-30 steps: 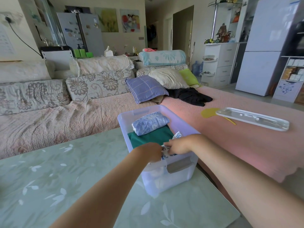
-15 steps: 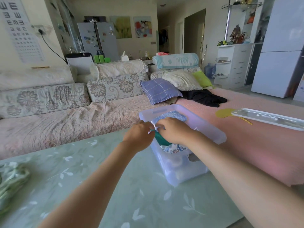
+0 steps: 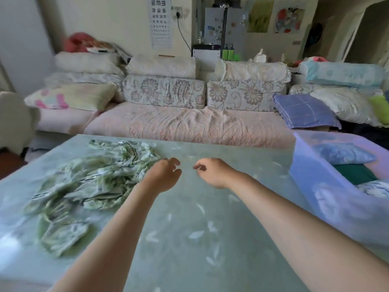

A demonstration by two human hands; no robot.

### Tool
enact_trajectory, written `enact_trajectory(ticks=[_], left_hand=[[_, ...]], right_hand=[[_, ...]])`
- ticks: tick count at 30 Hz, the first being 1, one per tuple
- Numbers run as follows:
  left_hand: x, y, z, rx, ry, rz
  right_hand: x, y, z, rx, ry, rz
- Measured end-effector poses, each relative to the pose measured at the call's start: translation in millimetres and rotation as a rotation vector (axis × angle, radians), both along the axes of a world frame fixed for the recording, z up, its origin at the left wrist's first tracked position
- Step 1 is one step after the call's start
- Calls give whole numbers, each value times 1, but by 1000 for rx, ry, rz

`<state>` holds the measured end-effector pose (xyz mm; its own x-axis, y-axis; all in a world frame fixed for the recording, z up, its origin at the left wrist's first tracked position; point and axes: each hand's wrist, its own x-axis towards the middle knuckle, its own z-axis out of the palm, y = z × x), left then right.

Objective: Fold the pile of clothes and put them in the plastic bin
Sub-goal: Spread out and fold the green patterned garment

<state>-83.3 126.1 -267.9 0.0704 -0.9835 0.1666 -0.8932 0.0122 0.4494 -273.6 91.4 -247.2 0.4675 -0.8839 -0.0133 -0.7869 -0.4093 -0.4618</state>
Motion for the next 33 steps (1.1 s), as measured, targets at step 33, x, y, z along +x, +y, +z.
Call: enact_trajectory(ticks=[33], left_hand=[[115,34,-69,196,-212,-84]], right_hand=[[86,-12,-78,-281,470,280]])
